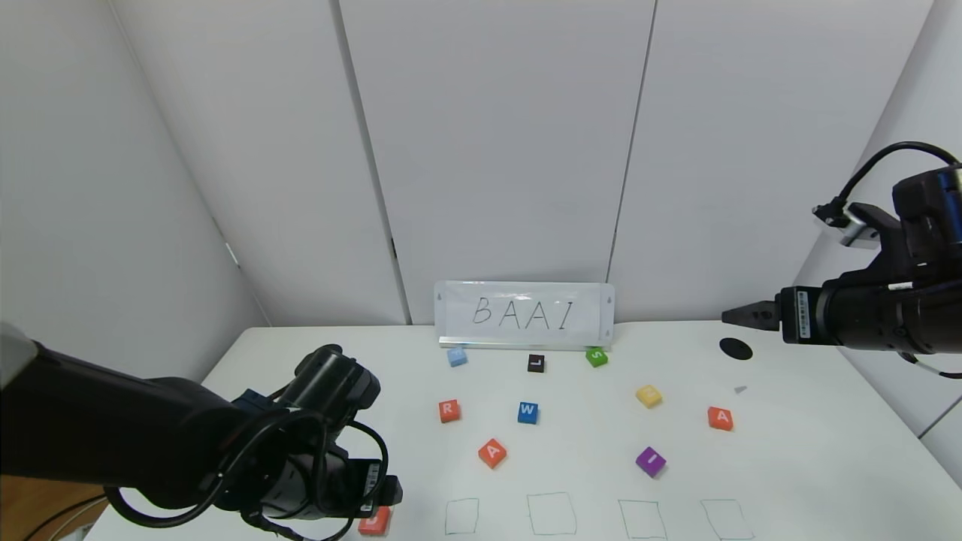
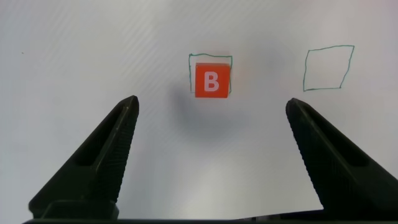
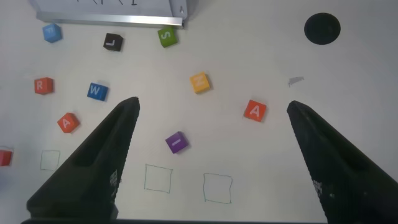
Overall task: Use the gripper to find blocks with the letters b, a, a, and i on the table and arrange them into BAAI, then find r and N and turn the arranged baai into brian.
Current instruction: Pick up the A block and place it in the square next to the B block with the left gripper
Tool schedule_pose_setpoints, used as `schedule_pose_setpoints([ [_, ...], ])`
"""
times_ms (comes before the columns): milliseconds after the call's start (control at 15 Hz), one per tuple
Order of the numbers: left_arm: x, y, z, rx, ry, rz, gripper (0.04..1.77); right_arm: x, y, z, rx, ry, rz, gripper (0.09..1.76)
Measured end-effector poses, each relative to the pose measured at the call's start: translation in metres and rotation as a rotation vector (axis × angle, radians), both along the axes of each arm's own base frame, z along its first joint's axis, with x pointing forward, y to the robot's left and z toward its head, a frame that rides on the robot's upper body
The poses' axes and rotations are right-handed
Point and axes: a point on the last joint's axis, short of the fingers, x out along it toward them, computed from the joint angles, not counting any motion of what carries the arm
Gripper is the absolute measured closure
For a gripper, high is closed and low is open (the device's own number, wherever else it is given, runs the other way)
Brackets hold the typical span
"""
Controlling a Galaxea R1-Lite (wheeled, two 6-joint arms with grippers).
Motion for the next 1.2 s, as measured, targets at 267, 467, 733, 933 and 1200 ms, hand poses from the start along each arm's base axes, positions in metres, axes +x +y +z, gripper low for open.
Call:
schedule_pose_setpoints([
  [267,0.001,-0.011,0.030,0.001,-0.005,-0.028,0.11,0.000,0.000,0.000,-0.001,0.002,0.001,0.14],
  [467,0.001,-0.032,0.051,-0.018,-0.006,-0.055,0.11,0.000,0.000,0.000,0.000,0.001,0.001,0.14],
  [733,0.006,-0.065,0.064,-0.039,-0.003,-0.092,0.11,0.000,0.000,-0.001,0.000,0.002,0.001,0.14],
  [933,0.015,-0.087,0.060,-0.049,0.005,-0.102,0.10,0.000,0.000,-0.001,0.000,0.003,0.001,0.14],
  [1200,0.028,-0.109,0.049,-0.065,0.040,-0.036,0.10,0.000,0.000,-0.001,0.000,0.003,0.002,0.14],
])
